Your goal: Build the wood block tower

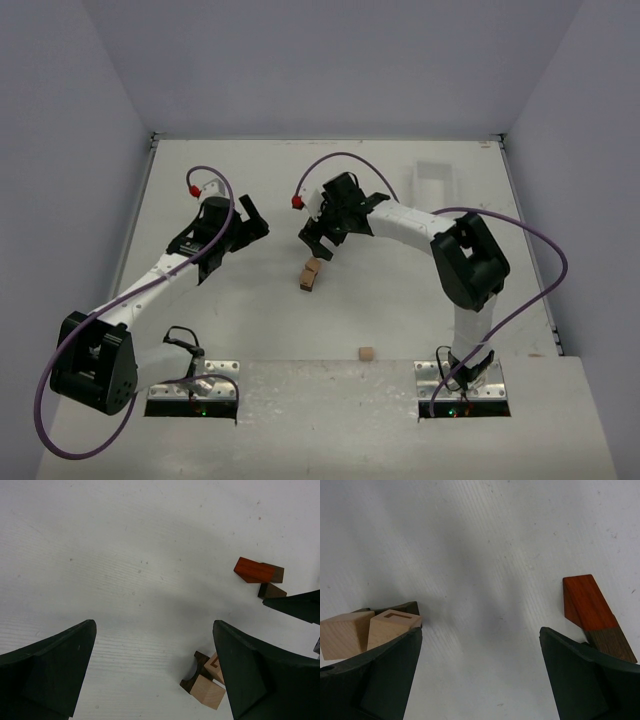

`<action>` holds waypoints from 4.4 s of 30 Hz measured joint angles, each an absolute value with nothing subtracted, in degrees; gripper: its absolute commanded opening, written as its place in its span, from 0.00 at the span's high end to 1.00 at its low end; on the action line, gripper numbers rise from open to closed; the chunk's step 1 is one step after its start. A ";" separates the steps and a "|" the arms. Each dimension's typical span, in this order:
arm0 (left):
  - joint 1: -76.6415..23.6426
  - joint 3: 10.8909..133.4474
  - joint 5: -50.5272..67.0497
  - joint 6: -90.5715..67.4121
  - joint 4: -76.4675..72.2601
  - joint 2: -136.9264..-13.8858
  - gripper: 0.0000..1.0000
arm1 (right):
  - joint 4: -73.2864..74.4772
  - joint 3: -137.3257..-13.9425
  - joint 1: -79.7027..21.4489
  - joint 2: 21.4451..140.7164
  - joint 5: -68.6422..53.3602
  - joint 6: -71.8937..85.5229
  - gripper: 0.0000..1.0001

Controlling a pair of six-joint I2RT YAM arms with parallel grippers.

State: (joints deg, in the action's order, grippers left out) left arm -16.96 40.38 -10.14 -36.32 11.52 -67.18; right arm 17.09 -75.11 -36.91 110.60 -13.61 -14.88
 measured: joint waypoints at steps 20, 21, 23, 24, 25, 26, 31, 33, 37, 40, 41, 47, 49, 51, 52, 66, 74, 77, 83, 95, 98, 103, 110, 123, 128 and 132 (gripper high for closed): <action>-16.97 40.38 -10.13 -36.29 11.51 -67.16 0.00 | 17.32 -75.82 -38.04 112.08 -13.76 -15.31 0.01; -16.95 40.38 -10.13 -36.29 11.51 -67.16 0.00 | 17.30 -76.04 -38.04 112.34 -13.78 -15.31 0.01; -16.97 40.38 -10.13 -36.29 11.51 -67.13 0.00 | 17.28 -76.29 -38.04 112.67 -13.82 -15.43 0.01; -16.97 40.38 -10.13 -36.29 11.51 -67.11 0.00 | 17.33 -76.35 -38.04 112.77 -13.88 -15.47 0.01; -16.95 40.38 -10.11 -36.29 11.51 -67.11 0.00 | 17.37 -76.48 -38.07 112.94 -13.98 -15.53 0.01; -16.97 40.38 -10.11 -36.29 11.51 -67.11 0.00 | 17.39 -76.68 -38.09 113.16 -14.02 -15.60 0.01; -16.97 40.36 -10.09 -36.29 11.53 -67.07 0.00 | 18.10 -77.72 -38.18 114.08 -14.48 -16.43 0.01; -16.97 40.36 -10.09 -36.29 11.53 -67.02 0.00 | 18.33 -78.11 -38.27 114.35 -14.82 -16.69 0.01; -16.95 40.23 -10.09 -36.27 11.36 -66.94 0.00 | 18.57 -78.49 -38.68 114.41 -15.19 -16.99 0.01; -16.95 39.96 -10.08 -36.27 11.35 -66.94 0.00 | 18.68 -78.78 -38.89 114.41 -15.33 -17.12 0.01; -16.95 39.90 -10.07 -36.27 11.33 -66.94 0.00 | 18.76 -78.90 -38.89 114.41 -15.39 -17.20 0.01; -16.95 39.86 -10.06 -36.27 11.31 -66.94 0.00 | 19.77 -79.89 -39.16 114.55 -15.44 -17.89 0.01; -16.96 39.86 -10.03 -36.26 11.30 -66.94 0.00 | 19.83 -80.67 -39.19 114.91 -15.06 -18.01 0.01; -16.97 39.84 -9.98 -36.27 11.29 -66.94 0.00 | 19.69 -81.37 -39.22 115.26 -14.29 -18.00 0.01; -16.97 39.83 -9.94 -36.25 11.24 -66.94 0.00 | 19.63 -81.59 -39.24 115.28 -13.62 -17.93 0.01; -20.39 39.80 -7.27 -37.24 9.95 -73.63 0.22 | 11.84 -69.80 -38.74 98.53 8.13 -5.12 0.01; -28.69 41.71 -7.46 -38.15 11.50 -79.46 0.22 | 8.37 -46.36 -37.52 78.48 21.72 8.37 0.01; -29.36 42.00 -7.54 -38.71 11.96 -81.10 0.19 | 9.82 -38.61 -37.58 73.12 22.16 11.54 0.01; -29.43 42.00 -7.85 -39.48 12.98 -84.27 0.16 | 9.65 -33.45 -37.58 64.67 20.78 13.73 0.01; -30.70 42.00 -7.88 -39.44 13.27 -84.64 0.06 | 7.71 -30.83 -37.58 59.83 18.92 13.50 0.01; -30.74 42.00 -7.88 -39.46 13.35 -84.62 0.06 | 7.76 -30.69 -37.58 59.83 18.99 13.50 0.01; -30.82 42.00 -7.90 -39.46 13.61 -84.36 0.06 | 7.75 -30.65 -37.58 59.79 19.03 13.50 0.01; -31.41 42.00 -7.88 -39.46 13.63 -83.99 0.06 | 7.73 -30.54 -37.58 59.09 19.11 13.50 0.01; -32.27 42.00 -8.07 -39.48 14.82 -83.92 0.06 | 7.75 -29.69 -37.58 58.10 19.53 13.47 0.01; -32.29 42.00 -8.20 -39.48 15.35 -83.28 0.06 | 7.75 -29.69 -37.58 58.06 19.55 13.46 0.01; -32.34 42.00 -8.34 -39.47 15.39 -83.09 0.06 | 7.75 -29.68 -37.58 58.06 19.55 13.18 0.01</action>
State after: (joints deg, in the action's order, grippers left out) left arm -32.34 42.00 -8.34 -39.47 15.39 -83.09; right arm 7.75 -29.68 -37.58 58.06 19.55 13.18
